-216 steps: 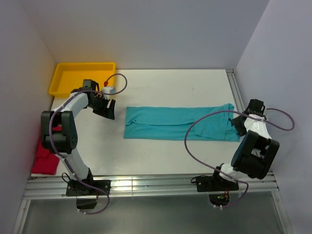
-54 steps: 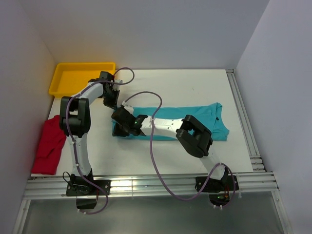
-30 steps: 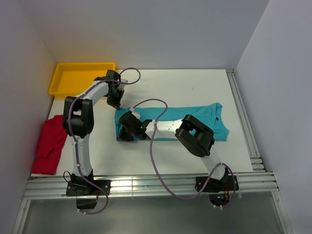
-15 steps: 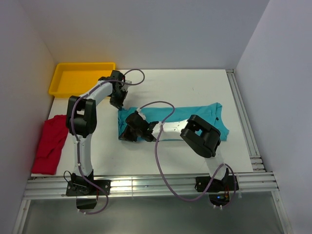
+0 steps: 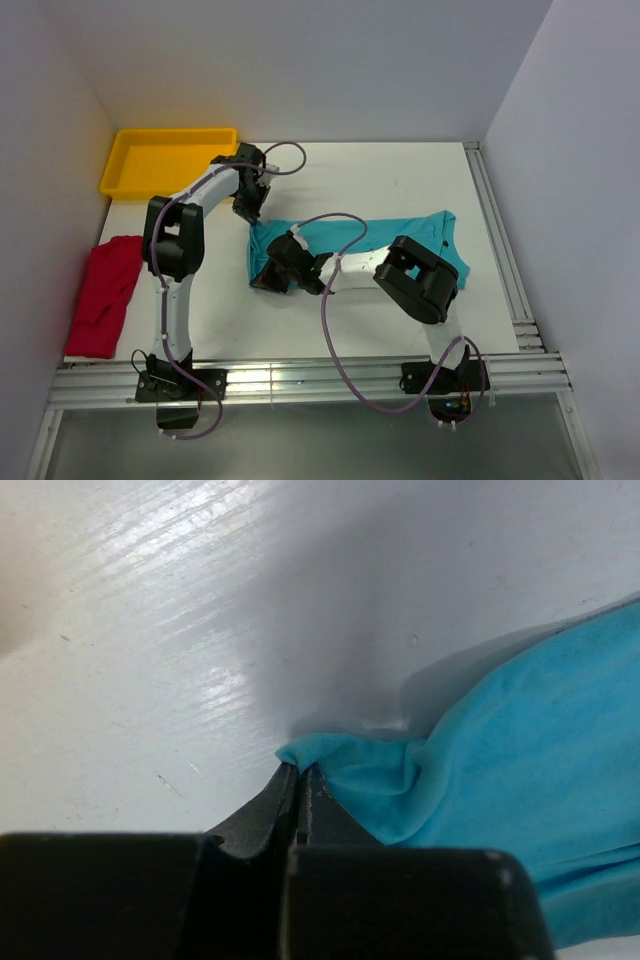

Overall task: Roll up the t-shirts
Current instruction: Roll the tshirt

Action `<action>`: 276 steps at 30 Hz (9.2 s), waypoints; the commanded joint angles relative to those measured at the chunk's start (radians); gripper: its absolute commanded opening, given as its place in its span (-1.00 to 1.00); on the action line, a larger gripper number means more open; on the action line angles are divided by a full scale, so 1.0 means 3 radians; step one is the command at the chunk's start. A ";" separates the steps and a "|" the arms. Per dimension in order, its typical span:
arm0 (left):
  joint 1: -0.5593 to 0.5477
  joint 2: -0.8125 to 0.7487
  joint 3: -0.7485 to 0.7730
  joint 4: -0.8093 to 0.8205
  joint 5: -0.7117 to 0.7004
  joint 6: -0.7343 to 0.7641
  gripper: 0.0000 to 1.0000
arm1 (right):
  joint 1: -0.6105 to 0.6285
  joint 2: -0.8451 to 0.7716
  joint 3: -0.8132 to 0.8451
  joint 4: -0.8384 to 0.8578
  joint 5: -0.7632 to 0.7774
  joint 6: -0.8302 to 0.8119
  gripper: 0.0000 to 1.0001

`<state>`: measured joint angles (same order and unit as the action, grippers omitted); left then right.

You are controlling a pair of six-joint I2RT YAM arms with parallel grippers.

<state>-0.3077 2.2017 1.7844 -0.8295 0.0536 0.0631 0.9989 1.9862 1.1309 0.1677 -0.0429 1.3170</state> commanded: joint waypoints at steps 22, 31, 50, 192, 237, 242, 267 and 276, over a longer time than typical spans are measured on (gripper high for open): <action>-0.0140 0.0014 0.0193 0.0157 -0.0076 0.0081 -0.24 | -0.0062 -0.0321 -0.0441 0.0336 0.0005 0.0324 -1.00; -0.0140 -0.0237 0.0162 0.0357 0.0031 0.0081 0.20 | -0.0062 -0.0295 -0.0477 0.0423 -0.0005 0.0391 -1.00; 0.0718 -0.0691 -0.0133 0.0204 0.1120 0.0106 0.17 | -0.0154 -0.0229 -0.0783 0.0878 -0.0113 0.0697 -1.00; -0.0161 0.0556 0.1011 -0.0528 0.0138 -0.0098 -0.72 | -0.0083 0.0390 0.1287 -0.1172 0.0946 -0.1087 -0.59; 0.0586 -0.0124 0.0214 -0.0160 0.1610 -0.0165 0.38 | -0.0113 0.0328 0.1124 -0.1306 0.1084 -0.1031 -1.00; 0.0586 0.0014 0.0081 -0.0134 0.1841 -0.0185 0.38 | -0.0124 0.0323 0.1098 -0.1290 0.1064 -0.1021 -1.00; 0.0596 0.0178 -0.0078 -0.0083 0.1846 -0.0369 -0.59 | -0.0154 0.0282 0.1006 -0.1213 0.1033 -0.0990 -1.00; 0.0519 0.0075 0.0004 -0.0139 0.1335 -0.0415 -0.99 | -0.0154 0.0114 0.1093 -0.1438 0.1181 -0.1041 -0.44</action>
<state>-0.1360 2.2574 1.7599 -0.8574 0.5232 -0.0505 0.9588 2.1109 1.4467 -0.2195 0.2592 1.0119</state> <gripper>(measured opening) 0.026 0.238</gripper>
